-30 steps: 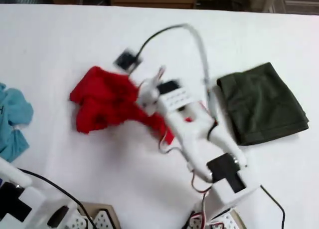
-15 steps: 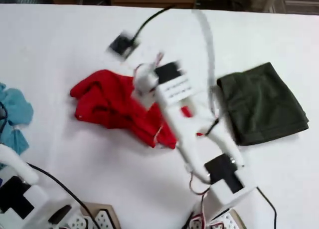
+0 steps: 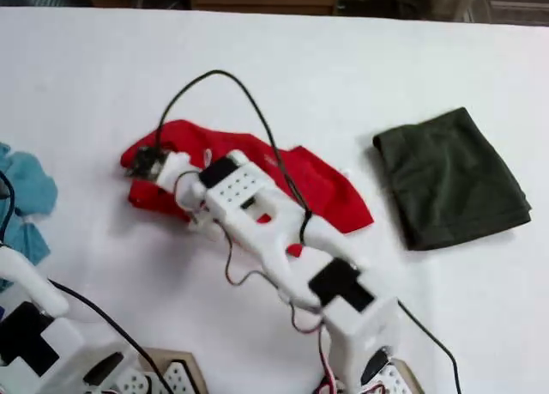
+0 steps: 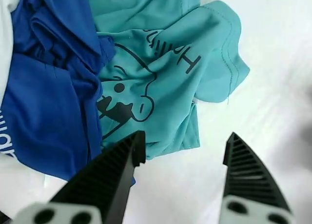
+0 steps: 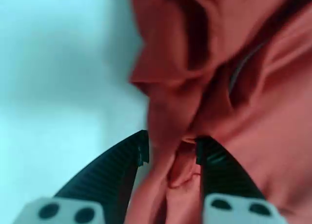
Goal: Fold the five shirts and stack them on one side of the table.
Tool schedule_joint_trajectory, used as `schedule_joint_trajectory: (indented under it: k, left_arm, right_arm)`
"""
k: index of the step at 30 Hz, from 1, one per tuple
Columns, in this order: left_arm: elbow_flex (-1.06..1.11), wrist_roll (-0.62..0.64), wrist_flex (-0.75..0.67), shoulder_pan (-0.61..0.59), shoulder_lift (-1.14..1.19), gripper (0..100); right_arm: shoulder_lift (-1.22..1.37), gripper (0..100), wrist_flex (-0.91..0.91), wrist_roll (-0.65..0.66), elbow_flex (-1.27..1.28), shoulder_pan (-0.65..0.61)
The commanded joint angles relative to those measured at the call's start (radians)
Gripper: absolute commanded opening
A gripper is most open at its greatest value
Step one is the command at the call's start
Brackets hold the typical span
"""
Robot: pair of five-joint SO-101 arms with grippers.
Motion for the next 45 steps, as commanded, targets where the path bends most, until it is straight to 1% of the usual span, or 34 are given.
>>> schedule_joint_trajectory:
  k: [1,6,9,12,18,25,29,33,36,39,45]
  left_arm:
    - [-0.004,-0.012,-0.015,-0.011,-0.008,28]
    - [-0.004,-0.012,-0.017,-0.011,-0.008,28]
    - [-0.004,-0.012,-0.017,-0.011,-0.008,28]
    - [-0.004,-0.012,-0.017,-0.011,-0.008,28]
    - [-0.01,-0.012,-0.017,-0.011,-0.008,28]
    - [-0.004,-0.012,-0.051,-0.011,-0.006,28]
    - [-0.004,-0.012,-0.051,-0.008,-0.006,28]
    - [-0.004,-0.012,-0.048,-0.011,-0.006,28]
    - [-0.004,-0.012,-0.044,-0.012,-0.008,28]
    - [-0.004,-0.012,-0.044,-0.012,-0.012,28]
    - [-0.002,-0.012,-0.044,-0.008,-0.008,28]
  right_arm:
    - [0.025,16.6,0.018,0.005,-0.117,0.053]
    - [-0.001,16.6,0.2,0.005,-0.293,0.059]
    - [-0.016,16.6,0.226,0.005,-0.381,0.068]
    - [0.001,16.6,0.223,0.005,-0.423,0.074]
    - [0.104,16.3,0.216,-0.005,-0.425,0.068]
    - [0.117,16.4,0.226,-0.005,-0.425,0.038]
    - [0.134,16.3,0.182,-0.005,-0.416,0.024]
    - [0.208,16.3,0.107,-0.005,-0.417,0.033]
    - [0.286,14.2,0.061,-0.003,-0.448,0.077]
    - [0.317,1.9,0.065,-0.003,-0.543,0.157]
    - [0.231,2.0,0.265,0.005,-0.873,0.309]
